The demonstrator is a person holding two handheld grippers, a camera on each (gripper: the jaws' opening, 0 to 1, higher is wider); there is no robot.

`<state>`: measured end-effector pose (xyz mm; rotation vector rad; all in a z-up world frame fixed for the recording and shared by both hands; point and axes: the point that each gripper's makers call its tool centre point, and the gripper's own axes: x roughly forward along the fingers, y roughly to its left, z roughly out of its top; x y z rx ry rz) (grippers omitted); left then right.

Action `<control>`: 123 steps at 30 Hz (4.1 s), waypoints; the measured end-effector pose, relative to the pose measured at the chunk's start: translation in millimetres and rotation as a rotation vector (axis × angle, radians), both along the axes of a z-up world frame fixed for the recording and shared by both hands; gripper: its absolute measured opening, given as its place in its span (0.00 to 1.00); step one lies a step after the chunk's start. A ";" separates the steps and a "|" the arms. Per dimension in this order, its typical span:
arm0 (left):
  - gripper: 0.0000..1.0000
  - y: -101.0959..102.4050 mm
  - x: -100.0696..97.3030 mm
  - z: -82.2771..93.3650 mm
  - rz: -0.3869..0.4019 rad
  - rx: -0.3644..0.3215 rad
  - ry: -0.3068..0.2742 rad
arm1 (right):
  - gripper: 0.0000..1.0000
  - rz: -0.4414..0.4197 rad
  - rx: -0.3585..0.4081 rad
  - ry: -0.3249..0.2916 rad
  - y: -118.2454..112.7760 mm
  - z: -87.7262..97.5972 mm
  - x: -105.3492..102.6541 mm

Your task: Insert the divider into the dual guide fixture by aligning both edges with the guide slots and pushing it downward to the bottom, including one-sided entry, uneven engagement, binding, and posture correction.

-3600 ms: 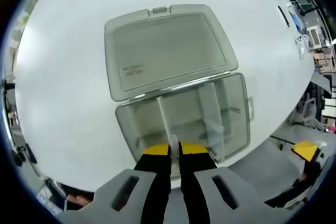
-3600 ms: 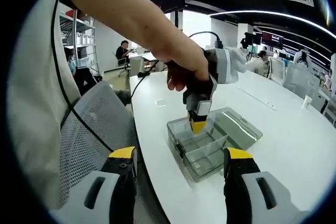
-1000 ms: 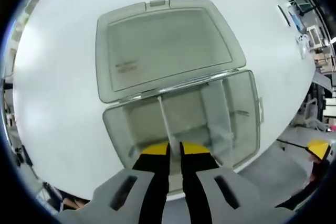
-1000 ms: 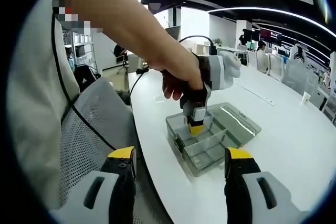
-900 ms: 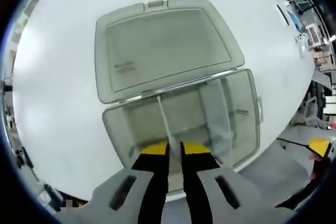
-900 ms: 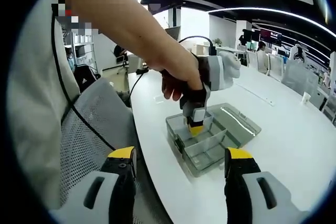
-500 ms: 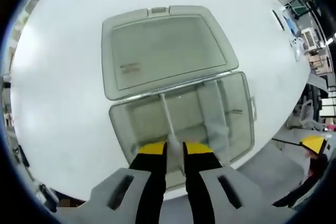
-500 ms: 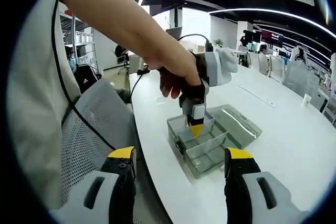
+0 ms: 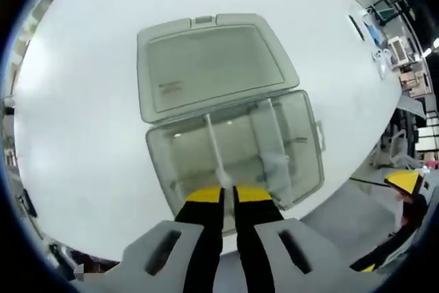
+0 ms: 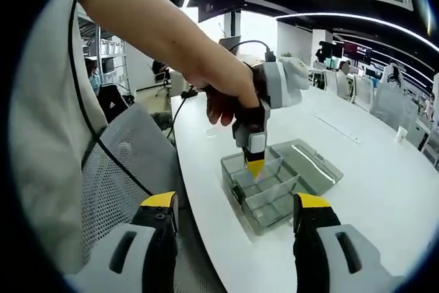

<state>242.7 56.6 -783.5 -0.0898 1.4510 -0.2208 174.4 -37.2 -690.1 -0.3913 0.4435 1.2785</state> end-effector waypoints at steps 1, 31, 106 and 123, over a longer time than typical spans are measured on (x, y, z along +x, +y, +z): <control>0.02 -0.1 0.1 -0.2 -0.004 0.006 -0.002 | 0.66 0.001 -0.002 -0.001 -0.1 0.4 -0.4; 0.12 -4.4 0.1 8.9 -0.089 -0.054 -0.165 | 0.66 -0.018 -0.032 -0.014 -11.2 4.3 -6.1; 0.54 -35.5 -64.4 130.5 -0.097 -0.492 -0.940 | 0.66 -0.193 -0.064 0.044 -72.4 13.3 30.0; 0.63 -42.6 -69.6 120.7 -0.150 -0.418 -0.952 | 0.64 -0.249 -0.067 0.040 -93.1 13.2 55.6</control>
